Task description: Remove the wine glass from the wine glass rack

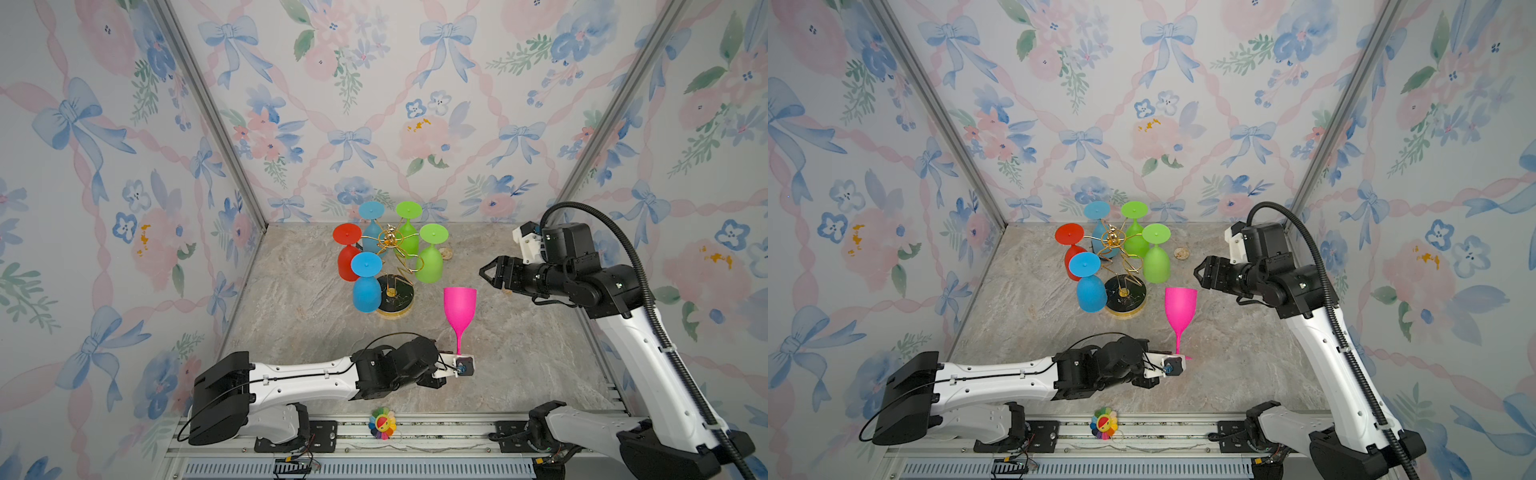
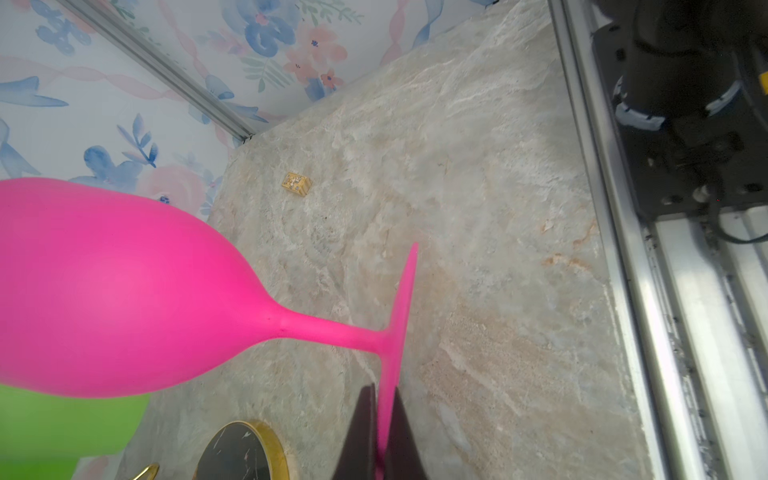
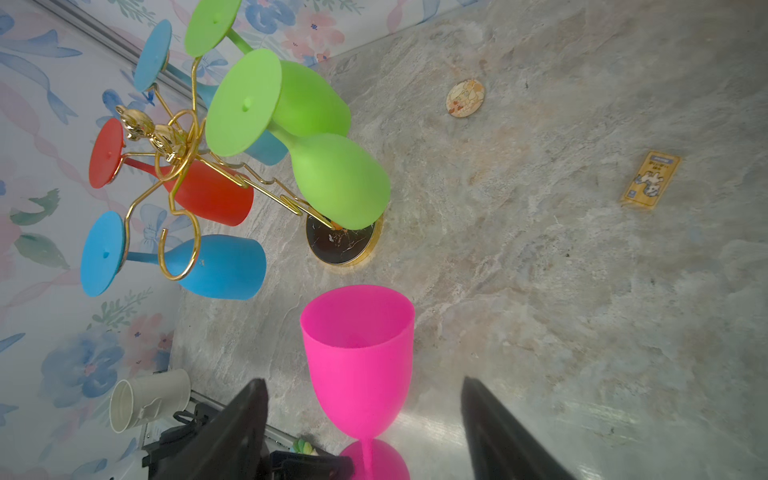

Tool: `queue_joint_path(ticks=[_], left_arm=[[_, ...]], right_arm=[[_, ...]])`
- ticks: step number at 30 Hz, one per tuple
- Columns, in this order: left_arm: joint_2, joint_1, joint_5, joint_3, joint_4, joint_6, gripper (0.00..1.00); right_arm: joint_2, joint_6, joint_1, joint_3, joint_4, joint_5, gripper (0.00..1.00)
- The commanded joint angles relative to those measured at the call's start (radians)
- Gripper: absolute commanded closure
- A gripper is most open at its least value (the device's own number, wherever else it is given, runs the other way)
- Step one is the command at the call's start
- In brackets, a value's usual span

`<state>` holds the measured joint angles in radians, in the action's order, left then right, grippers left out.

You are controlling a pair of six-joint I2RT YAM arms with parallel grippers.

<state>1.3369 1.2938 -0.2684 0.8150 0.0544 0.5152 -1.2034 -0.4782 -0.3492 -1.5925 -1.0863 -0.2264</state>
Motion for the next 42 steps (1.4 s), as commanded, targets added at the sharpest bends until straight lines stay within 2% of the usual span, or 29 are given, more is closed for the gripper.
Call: queue_joint_path(ticks=[1, 6, 12, 17, 26, 32, 42], left_arm=[[0.007, 0.015, -0.148, -0.03, 0.064, 0.104, 1.0], [0.064, 0.043, -0.345, -0.122, 0.3, 0.265, 1.0], [0.156, 0.071, -0.5, -0.165, 0.415, 0.398, 1.0], [0.243, 0.088, -0.601, -0.155, 0.475, 0.44, 1.0], [0.32, 0.091, -0.719, -0.176, 0.672, 0.563, 1.0], [0.401, 0.098, -0.8, -0.156, 0.741, 0.64, 1.0], [0.395, 0.098, -0.827, -0.175, 0.84, 0.71, 1.0]], right_arm=[[-0.016, 0.037, 0.016, -0.055, -0.131, -0.047, 0.24], [-0.031, 0.051, 0.019, -0.03, -0.137, -0.077, 0.24], [-0.099, 0.075, 0.023, -0.05, -0.124, -0.112, 0.26], [-0.17, 0.097, 0.027, -0.072, -0.122, -0.141, 0.28], [-0.233, 0.121, 0.047, -0.08, -0.129, -0.143, 0.34], [-0.258, 0.103, 0.047, -0.087, -0.116, -0.179, 0.39], [-0.313, 0.084, 0.034, -0.086, -0.096, -0.2, 0.47]])
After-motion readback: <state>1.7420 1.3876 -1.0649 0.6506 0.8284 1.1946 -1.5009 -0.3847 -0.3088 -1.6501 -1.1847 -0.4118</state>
